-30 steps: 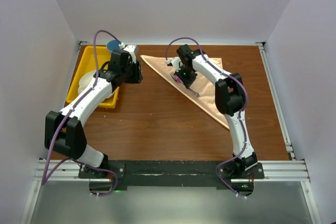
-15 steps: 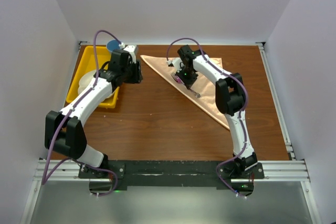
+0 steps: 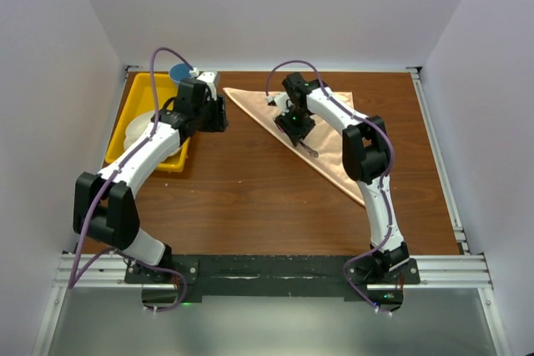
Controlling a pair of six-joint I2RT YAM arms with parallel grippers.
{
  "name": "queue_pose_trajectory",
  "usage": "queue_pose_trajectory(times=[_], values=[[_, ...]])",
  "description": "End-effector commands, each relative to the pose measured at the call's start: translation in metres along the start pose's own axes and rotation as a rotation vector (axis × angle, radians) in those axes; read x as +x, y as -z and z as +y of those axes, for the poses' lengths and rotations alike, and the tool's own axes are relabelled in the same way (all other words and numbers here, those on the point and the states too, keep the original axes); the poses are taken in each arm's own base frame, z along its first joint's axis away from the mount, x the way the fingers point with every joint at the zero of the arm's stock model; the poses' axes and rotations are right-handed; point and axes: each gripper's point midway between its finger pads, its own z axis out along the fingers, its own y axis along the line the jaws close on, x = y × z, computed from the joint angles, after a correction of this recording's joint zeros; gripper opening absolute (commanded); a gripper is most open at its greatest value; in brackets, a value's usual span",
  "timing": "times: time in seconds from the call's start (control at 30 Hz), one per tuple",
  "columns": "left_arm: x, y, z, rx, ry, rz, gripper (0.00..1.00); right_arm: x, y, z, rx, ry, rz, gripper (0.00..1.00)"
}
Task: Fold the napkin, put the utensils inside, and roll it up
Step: Place the utensil onto the napkin
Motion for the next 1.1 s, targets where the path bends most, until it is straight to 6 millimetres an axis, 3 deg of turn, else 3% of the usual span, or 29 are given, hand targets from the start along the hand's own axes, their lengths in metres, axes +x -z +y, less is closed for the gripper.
queue_pose_trajectory(times=[0.0,0.03,0.07,0.13,0.17,0.27,0.3,0.33,0.37,0.4,0.6,0.87,1.07], values=[[-0.026,-0.018,0.002,-0.009,0.017,-0.065,0.55,-0.026,0.053,0.003,0.016,-0.09,-0.128,0.58],[-0.03,-0.022,0.0,-0.006,0.03,-0.074,0.56,-0.023,0.058,0.001,0.039,-0.108,-0.127,0.64],[-0.038,-0.034,-0.002,0.0,0.038,-0.097,0.56,-0.022,0.08,0.001,0.054,-0.139,-0.152,0.67],[-0.046,-0.048,0.0,-0.018,0.063,-0.118,0.56,-0.015,0.095,0.001,0.085,-0.215,-0.164,0.69],[-0.053,-0.065,0.003,-0.038,0.071,-0.136,0.54,-0.015,0.113,0.005,0.085,-0.238,-0.199,0.7],[-0.064,-0.103,0.015,-0.106,0.108,-0.163,0.5,-0.005,0.128,0.024,0.019,-0.309,-0.221,0.73],[-0.066,-0.112,0.018,-0.122,0.116,-0.17,0.48,-0.006,0.149,0.03,0.007,-0.326,-0.274,0.73],[-0.068,-0.121,0.02,-0.131,0.122,-0.181,0.47,0.003,0.148,0.037,-0.014,-0.339,-0.267,0.73],[-0.073,-0.135,0.027,-0.165,0.134,-0.208,0.47,0.0,0.158,0.042,-0.036,-0.338,-0.315,0.73],[-0.077,-0.141,0.028,-0.169,0.144,-0.231,0.46,0.001,0.177,0.045,-0.036,-0.34,-0.367,0.73],[-0.093,-0.18,0.033,-0.191,0.273,-0.313,0.47,0.02,0.202,0.047,0.005,-0.34,-0.452,0.74],[-0.078,-0.215,0.062,-0.344,0.416,-0.34,0.5,0.029,0.223,0.04,0.045,-0.347,-0.516,0.75],[-0.077,-0.235,0.072,-0.35,0.465,-0.353,0.51,0.038,0.231,0.025,0.069,-0.383,-0.526,0.76]])
